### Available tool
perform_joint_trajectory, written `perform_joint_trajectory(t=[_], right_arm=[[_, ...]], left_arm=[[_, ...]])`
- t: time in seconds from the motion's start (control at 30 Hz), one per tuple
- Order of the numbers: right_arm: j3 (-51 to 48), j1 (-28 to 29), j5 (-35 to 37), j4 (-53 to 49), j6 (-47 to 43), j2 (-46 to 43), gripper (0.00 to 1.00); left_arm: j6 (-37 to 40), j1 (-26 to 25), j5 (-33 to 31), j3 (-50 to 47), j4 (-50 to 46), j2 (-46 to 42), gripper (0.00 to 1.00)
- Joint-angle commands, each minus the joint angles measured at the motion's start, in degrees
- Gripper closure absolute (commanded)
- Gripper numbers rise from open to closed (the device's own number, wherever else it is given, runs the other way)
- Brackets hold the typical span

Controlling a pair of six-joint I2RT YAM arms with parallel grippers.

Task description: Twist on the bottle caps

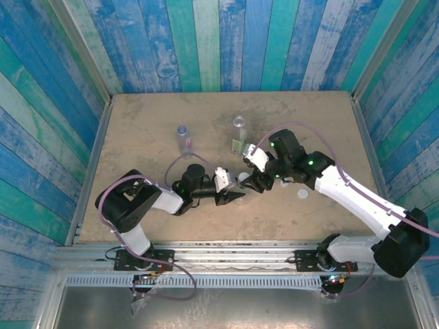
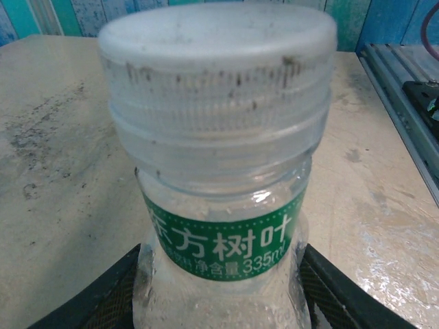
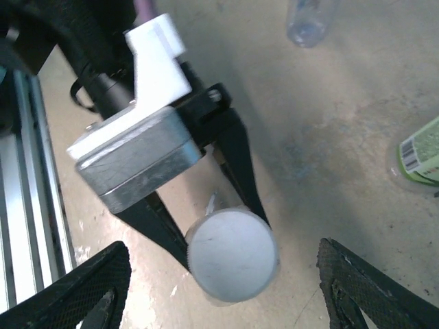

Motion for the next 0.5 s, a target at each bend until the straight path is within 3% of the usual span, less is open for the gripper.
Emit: perform_joint_trajectory(t=[0.0, 0.17, 0.47], right_arm=[[1.4, 0.1, -3.3, -7.9, -10.5, 0.4, 0.24], [3.1, 0.1, -4.6, -9.8, -15.5, 3.1, 0.27], [7.4, -1.2, -4.0, -11.8, -14.8, 8.7, 0.39]], left_arm=[[2.9, -0.3, 2.6, 1.0, -9.1, -1.7, 0.47], [3.3, -0.3, 5.3, 1.9, -11.0, -2.1, 0.47], [3.0, -0.3, 6.1, 1.1, -10.1, -3.1, 0.46]])
